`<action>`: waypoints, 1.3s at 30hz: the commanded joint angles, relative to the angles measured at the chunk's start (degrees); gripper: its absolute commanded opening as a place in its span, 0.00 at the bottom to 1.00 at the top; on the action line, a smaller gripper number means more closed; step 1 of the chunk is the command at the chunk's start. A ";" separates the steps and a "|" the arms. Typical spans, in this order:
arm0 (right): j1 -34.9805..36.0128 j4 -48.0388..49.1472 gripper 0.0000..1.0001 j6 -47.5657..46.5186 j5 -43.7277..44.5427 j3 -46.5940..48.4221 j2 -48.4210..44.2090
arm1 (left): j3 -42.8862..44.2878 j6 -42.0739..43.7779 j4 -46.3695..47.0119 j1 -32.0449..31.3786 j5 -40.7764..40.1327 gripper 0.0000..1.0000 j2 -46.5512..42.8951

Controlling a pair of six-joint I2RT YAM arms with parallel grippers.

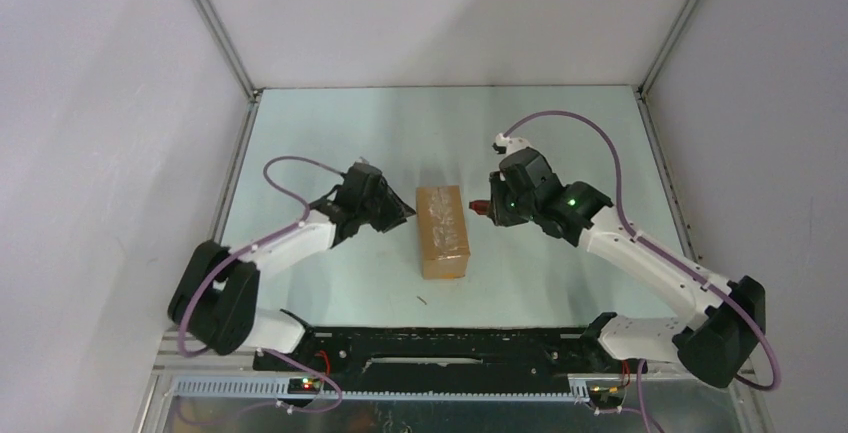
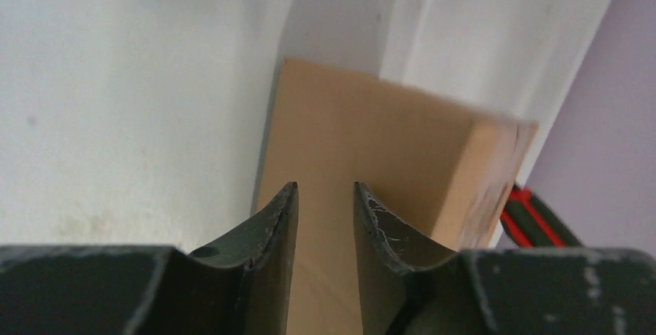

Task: Unpack the express box
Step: Cut the express box at the center of the board.

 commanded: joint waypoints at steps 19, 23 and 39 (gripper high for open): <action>6.36 2.38 0.00 -8.70 -1.63 13.60 12.40 | -5.14 -3.89 -20.08 -8.45 -15.13 0.35 -27.54; 6.56 -1.08 0.00 -7.39 -1.56 14.09 11.34 | 2.55 0.41 -27.63 -6.29 -18.08 0.87 -26.06; 8.13 -6.43 0.00 -4.80 2.23 10.90 8.70 | 3.64 -1.52 -15.35 -5.40 -11.15 1.00 -16.39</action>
